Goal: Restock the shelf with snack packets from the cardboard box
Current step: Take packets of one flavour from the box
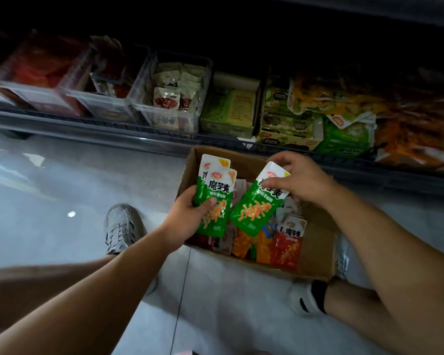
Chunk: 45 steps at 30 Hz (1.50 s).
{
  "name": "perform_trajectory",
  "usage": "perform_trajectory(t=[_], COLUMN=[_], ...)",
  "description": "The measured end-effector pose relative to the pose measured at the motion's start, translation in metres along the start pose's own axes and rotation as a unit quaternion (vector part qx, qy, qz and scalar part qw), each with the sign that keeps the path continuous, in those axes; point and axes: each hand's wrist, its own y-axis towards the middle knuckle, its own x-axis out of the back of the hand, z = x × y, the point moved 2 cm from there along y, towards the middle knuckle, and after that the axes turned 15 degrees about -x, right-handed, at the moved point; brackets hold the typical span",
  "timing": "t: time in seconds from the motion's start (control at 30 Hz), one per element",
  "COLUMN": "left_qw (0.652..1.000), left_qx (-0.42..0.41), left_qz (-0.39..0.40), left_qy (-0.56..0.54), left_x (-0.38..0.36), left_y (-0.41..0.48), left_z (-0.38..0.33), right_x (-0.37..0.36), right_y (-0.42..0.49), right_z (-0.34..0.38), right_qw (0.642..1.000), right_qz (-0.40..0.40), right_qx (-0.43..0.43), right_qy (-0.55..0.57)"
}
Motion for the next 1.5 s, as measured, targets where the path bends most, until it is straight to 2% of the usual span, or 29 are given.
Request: perform_trajectory(t=[0.1,0.2,0.27,0.43,0.53,0.63,0.73,0.83,0.9,1.0,1.2,1.5], left_qw=[1.000,0.999,0.997,0.986,0.989,0.995,0.994,0.983,0.979,0.975,0.972,0.972], left_qx=[0.001,0.002,0.009,0.045,0.032,0.016,0.008,-0.002,0.000,0.007,0.010,0.004], left_qz=[0.012,0.012,0.010,-0.011,0.025,0.025,-0.046,-0.123,-0.144,-0.152,-0.142,-0.131], left_qy=[-0.025,-0.050,-0.070,-0.159,-0.145,-0.093,-0.096,-0.137,-0.145,-0.161,-0.189,-0.195], left_x=[-0.006,-0.010,-0.011,-0.009,-0.004,0.007,0.030,0.053,0.063,0.069,0.074,0.073], left_y=[-0.005,-0.010,-0.011,-0.013,-0.013,-0.009,0.000,0.008,0.008,0.008,0.015,0.012], left_z=[-0.005,-0.006,-0.005,-0.002,-0.001,-0.003,-0.006,-0.003,0.003,0.012,0.016,0.016], right_x=[-0.019,-0.041,-0.053,-0.066,-0.069,-0.071,-0.059,-0.051,-0.056,-0.073,-0.113,-0.137], right_y=[-0.008,-0.009,-0.009,-0.004,-0.004,-0.003,0.010,0.037,0.049,0.061,0.079,0.097], right_z=[0.012,0.014,0.013,0.010,0.012,0.019,0.012,-0.023,-0.049,-0.077,-0.094,-0.086], right_qw=[0.997,0.995,0.996,1.000,0.997,0.996,0.989,0.994,0.993,0.992,0.996,0.986], right_qz=[0.072,0.091,0.082,-0.020,-0.058,-0.024,-0.040,-0.087,-0.082,-0.056,0.000,-0.064], right_qx=[-0.021,-0.025,-0.027,0.007,0.035,0.029,-0.002,-0.052,-0.064,-0.072,-0.082,-0.134], right_qy=[0.010,0.000,0.020,-0.005,-0.024,0.078,0.145,0.043,-0.046,-0.084,-0.025,0.071])
